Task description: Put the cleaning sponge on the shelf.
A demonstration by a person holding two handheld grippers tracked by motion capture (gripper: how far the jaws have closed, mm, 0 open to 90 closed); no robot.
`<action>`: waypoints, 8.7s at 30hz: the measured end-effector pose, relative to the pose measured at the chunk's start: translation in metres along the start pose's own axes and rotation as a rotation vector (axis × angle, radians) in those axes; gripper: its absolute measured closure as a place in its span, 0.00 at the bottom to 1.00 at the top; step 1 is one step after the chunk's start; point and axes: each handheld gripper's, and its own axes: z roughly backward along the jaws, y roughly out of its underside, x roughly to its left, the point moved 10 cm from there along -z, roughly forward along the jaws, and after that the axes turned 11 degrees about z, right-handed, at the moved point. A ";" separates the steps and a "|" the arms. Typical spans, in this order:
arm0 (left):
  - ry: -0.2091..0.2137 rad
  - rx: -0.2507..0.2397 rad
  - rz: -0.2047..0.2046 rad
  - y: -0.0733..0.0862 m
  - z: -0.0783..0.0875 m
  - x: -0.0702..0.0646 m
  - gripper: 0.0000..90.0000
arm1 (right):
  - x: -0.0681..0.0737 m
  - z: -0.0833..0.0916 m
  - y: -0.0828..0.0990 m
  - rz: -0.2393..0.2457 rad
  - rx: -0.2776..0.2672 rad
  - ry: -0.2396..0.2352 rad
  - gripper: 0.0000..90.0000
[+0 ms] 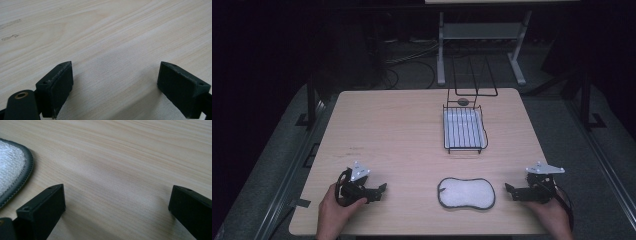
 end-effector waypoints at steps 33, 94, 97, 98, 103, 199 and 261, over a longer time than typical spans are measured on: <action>0.001 0.001 -0.002 0.000 0.000 0.000 0.14 | 0.017 0.036 -0.025 -0.004 -0.049 -0.165 1.00; 0.000 0.002 -0.003 0.000 0.000 0.000 0.14 | 0.137 0.031 -0.043 0.245 -0.020 -0.466 1.00; 0.001 0.001 -0.002 0.000 0.000 0.000 0.14 | 0.137 0.028 -0.042 0.251 -0.011 -0.467 1.00; 0.001 0.002 -0.003 0.000 0.000 0.000 0.14 | 0.137 0.027 -0.041 0.250 -0.005 -0.464 1.00; 0.001 0.001 -0.003 0.000 0.000 0.000 0.14 | 0.136 0.024 -0.040 0.246 0.006 -0.463 1.00; 0.001 0.002 -0.004 0.000 0.000 0.000 0.14 | 0.154 0.013 -0.051 0.283 0.017 -0.481 1.00; 0.001 0.002 -0.003 0.000 0.000 0.000 0.14 | 0.151 -0.020 -0.107 0.249 -0.083 -0.441 0.15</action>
